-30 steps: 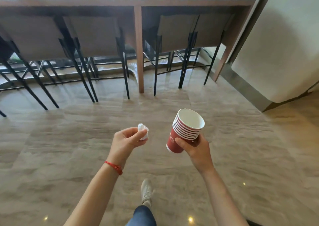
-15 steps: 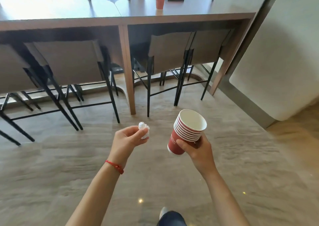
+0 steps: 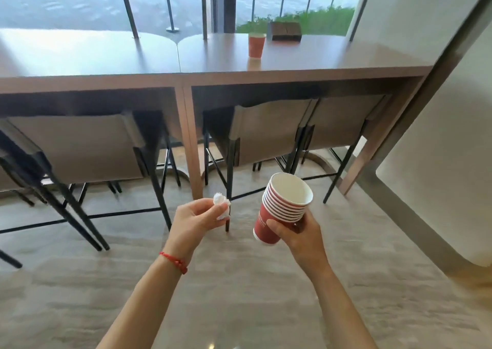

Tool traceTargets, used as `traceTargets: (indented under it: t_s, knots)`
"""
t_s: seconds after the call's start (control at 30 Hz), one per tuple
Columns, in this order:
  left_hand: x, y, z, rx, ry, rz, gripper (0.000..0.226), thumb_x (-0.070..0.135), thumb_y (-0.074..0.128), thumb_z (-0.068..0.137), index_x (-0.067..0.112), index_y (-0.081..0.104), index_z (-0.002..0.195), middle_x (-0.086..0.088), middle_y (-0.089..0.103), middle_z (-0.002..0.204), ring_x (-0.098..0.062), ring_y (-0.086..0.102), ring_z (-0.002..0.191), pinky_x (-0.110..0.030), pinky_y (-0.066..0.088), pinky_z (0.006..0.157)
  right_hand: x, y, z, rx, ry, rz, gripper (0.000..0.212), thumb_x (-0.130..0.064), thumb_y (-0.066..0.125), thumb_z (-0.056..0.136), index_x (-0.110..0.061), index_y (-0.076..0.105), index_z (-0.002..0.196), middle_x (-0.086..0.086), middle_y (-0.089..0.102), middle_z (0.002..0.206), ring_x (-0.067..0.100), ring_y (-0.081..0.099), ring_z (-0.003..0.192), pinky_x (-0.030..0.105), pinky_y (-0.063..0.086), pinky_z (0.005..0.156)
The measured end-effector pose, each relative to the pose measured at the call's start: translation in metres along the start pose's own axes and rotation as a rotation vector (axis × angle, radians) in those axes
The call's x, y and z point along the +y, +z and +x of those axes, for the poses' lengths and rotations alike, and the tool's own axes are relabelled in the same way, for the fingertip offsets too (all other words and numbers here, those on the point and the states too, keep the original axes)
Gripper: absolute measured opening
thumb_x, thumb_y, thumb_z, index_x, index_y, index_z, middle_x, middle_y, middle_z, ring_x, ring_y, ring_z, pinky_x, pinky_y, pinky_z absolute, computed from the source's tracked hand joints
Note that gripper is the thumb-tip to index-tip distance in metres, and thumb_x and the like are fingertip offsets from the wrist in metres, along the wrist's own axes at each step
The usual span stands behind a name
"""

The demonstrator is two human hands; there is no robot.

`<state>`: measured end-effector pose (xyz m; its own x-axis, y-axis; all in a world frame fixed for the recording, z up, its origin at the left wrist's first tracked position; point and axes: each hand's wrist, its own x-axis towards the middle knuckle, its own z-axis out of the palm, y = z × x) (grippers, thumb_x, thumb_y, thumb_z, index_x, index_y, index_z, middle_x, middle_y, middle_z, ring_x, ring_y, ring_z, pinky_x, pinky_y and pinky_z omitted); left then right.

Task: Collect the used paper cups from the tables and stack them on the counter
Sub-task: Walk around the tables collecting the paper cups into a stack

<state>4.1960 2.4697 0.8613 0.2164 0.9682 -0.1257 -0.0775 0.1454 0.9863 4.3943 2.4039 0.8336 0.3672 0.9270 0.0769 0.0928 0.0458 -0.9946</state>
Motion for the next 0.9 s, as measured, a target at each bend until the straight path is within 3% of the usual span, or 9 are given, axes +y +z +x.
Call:
traceTargets:
  t_s: [0.3,0.43,0.77,0.9]
  knots:
    - [0.030,0.019,0.163,0.032,0.053,0.013,0.011,0.030,0.069,0.074,0.020,0.072,0.074,0.008,0.073,0.072,-0.007,0.070,0.074,-0.013,0.051,0.058,0.001,0.012,0.167,-0.047,-0.018,0.017,0.065,-0.040,0.080,0.052,-0.031,0.055,0.112,-0.014,0.068,0.101,0.000,0.064,0.096,0.011,0.050,0.072]
    - [0.039,0.020,0.247,-0.003,0.084,-0.029,0.010,0.022,0.069,0.078,0.015,0.074,0.074,0.003,0.073,0.072,-0.013,0.071,0.075,-0.016,0.052,0.062,0.008,0.024,0.247,-0.001,-0.064,0.022,0.067,-0.034,0.080,0.055,-0.017,0.057,0.115,-0.004,0.068,0.105,0.008,0.065,0.097,0.016,0.051,0.075]
    - [0.099,0.023,0.437,-0.065,0.140,-0.097,0.008,0.024,0.071,0.076,0.019,0.076,0.074,-0.003,0.074,0.081,-0.021,0.071,0.081,-0.018,0.053,0.065,-0.018,0.053,0.423,0.053,-0.122,0.016,0.054,-0.029,0.078,0.059,-0.018,0.059,0.109,-0.009,0.069,0.098,0.002,0.066,0.091,0.012,0.050,0.073]
    - [0.113,0.031,0.486,-0.106,0.148,-0.119,0.017,0.034,0.074,0.068,0.020,0.077,0.076,-0.003,0.074,0.080,-0.020,0.071,0.082,-0.019,0.054,0.067,-0.030,0.053,0.474,0.082,-0.150,0.023,0.051,-0.029,0.077,0.058,-0.023,0.059,0.105,-0.015,0.071,0.091,-0.002,0.065,0.088,0.009,0.049,0.072]
